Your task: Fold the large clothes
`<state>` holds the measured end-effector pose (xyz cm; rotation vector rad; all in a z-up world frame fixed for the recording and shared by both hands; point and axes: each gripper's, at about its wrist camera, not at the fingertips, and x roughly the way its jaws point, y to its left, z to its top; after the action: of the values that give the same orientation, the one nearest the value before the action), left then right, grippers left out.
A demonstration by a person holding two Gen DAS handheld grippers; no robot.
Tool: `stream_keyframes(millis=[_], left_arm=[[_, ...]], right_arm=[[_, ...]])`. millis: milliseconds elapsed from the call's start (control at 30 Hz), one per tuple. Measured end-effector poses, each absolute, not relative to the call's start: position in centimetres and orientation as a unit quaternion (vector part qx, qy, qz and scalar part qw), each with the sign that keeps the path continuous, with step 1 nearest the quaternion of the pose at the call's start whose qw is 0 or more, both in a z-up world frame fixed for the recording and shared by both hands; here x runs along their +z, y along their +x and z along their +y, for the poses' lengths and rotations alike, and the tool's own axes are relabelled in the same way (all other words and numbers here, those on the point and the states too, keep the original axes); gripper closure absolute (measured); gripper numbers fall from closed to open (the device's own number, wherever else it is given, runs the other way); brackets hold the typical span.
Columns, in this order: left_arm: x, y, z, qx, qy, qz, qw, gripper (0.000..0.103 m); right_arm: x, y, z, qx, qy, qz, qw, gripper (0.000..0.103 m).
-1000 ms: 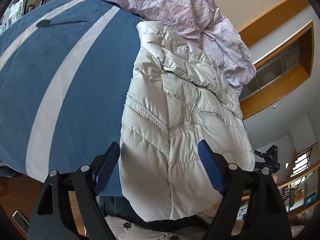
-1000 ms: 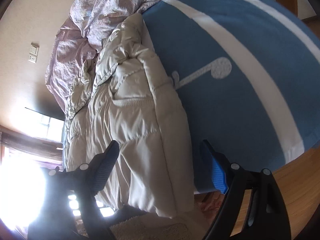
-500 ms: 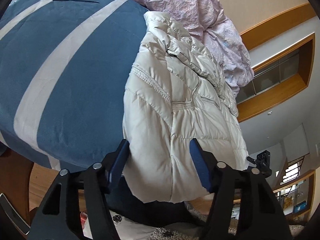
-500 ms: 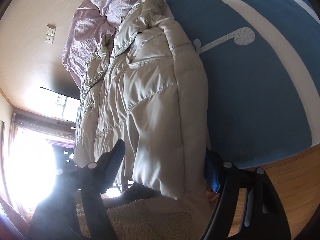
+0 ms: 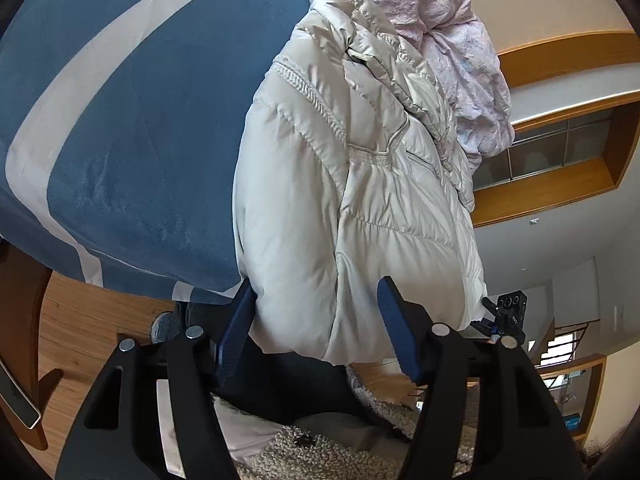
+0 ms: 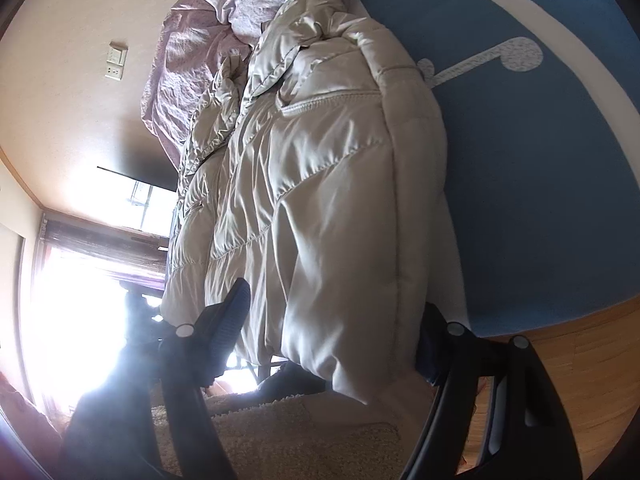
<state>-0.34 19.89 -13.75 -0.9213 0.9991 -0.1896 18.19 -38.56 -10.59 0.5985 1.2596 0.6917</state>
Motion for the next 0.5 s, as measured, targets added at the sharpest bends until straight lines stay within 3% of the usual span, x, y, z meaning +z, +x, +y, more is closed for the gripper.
stream_keyframes(millis=[133, 400, 467, 500], left_arm=[[-13.3, -0.2, 19.3, -0.066, -0.392, 0.48, 0.782, 0.05], [-14.7, -0.1, 19.7, -0.049, -0.41, 0.494, 0.765, 0.042], [-14.7, 0.0, 19.5, -0.068, -0.428, 0.488, 0.758, 0.046], [-14.5, 0.0, 19.5, -0.068, -0.425, 0.487, 0.76, 0.052]], right_arm=[[-10.6, 18.0, -38.7, 0.312, 0.267, 0.57, 0.712, 0.038], [-10.9, 17.8, -39.2, 0.319, 0.28, 0.564, 0.709, 0.039], [-10.7, 17.9, -39.0, 0.318, 0.277, 0.564, 0.71, 0.038], [-10.6, 17.9, -38.9, 0.318, 0.272, 0.564, 0.712, 0.041]])
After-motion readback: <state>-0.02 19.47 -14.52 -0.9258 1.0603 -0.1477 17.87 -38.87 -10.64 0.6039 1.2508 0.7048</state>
